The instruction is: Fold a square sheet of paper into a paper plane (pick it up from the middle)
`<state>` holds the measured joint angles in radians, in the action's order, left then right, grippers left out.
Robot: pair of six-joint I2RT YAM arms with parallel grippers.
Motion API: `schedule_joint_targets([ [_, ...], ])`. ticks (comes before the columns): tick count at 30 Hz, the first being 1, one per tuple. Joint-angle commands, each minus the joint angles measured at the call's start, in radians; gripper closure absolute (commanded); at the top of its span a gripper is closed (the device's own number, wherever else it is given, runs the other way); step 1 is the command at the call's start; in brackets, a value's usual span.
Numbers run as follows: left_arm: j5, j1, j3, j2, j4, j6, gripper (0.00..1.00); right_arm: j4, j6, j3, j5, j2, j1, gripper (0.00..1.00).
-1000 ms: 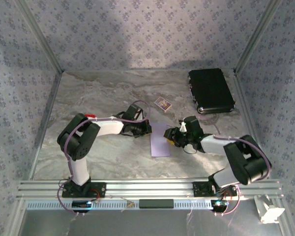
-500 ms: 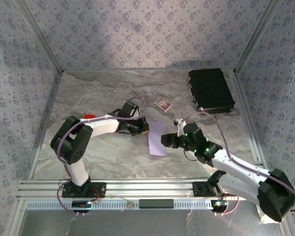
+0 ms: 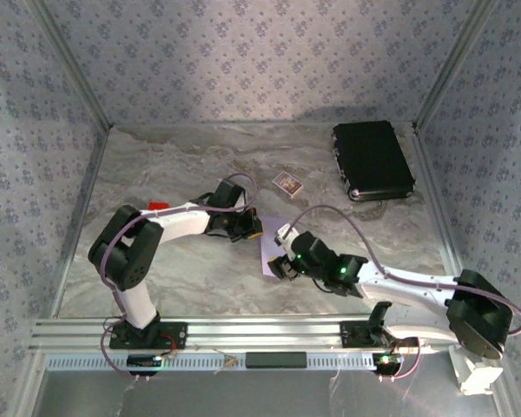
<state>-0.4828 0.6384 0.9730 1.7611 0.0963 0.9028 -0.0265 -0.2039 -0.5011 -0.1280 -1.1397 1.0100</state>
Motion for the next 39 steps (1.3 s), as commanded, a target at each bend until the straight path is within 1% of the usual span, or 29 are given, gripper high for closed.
schedule_joint_targets([
  [1, -0.006, -0.005, 0.022, -0.037, 0.022, -0.002, 1.00, 0.013, 0.057, -0.030, -0.110, -0.037, 0.043, 0.43],
  [8, -0.005, -0.005, 0.026, -0.037, 0.025, -0.004, 1.00, 0.006, 0.034, -0.017, -0.125, -0.054, 0.064, 0.44],
  [14, -0.005, -0.005, 0.030, -0.040, 0.031, -0.002, 1.00, -0.062, 0.118, 0.027, -0.128, -0.028, 0.136, 0.41],
  [19, -0.005, -0.006, 0.030, -0.038, 0.031, -0.001, 1.00, -0.113, 0.190, 0.040, -0.123, -0.072, 0.200, 0.40],
  [24, -0.004, -0.005, 0.030, -0.040, 0.032, -0.001, 1.00, -0.147, 0.231, 0.025, -0.260, -0.152, 0.255, 0.39],
  [30, -0.005, -0.006, 0.032, -0.035, 0.031, 0.004, 1.00, -0.138, 0.262, -0.024, -0.378, -0.254, 0.290, 0.39],
  [33, -0.004, -0.006, 0.032, -0.035, 0.032, 0.003, 1.00, -0.135, 0.257, -0.037, -0.470, -0.285, 0.303, 0.39],
  [35, -0.002, -0.005, 0.030, -0.035, 0.031, 0.006, 1.00, -0.119, 0.256, -0.045, -0.510, -0.293, 0.307, 0.41],
  [39, 0.000, -0.005, 0.032, -0.033, 0.034, 0.005, 1.00, -0.113, 0.240, -0.041, -0.515, -0.280, 0.307, 0.48],
])
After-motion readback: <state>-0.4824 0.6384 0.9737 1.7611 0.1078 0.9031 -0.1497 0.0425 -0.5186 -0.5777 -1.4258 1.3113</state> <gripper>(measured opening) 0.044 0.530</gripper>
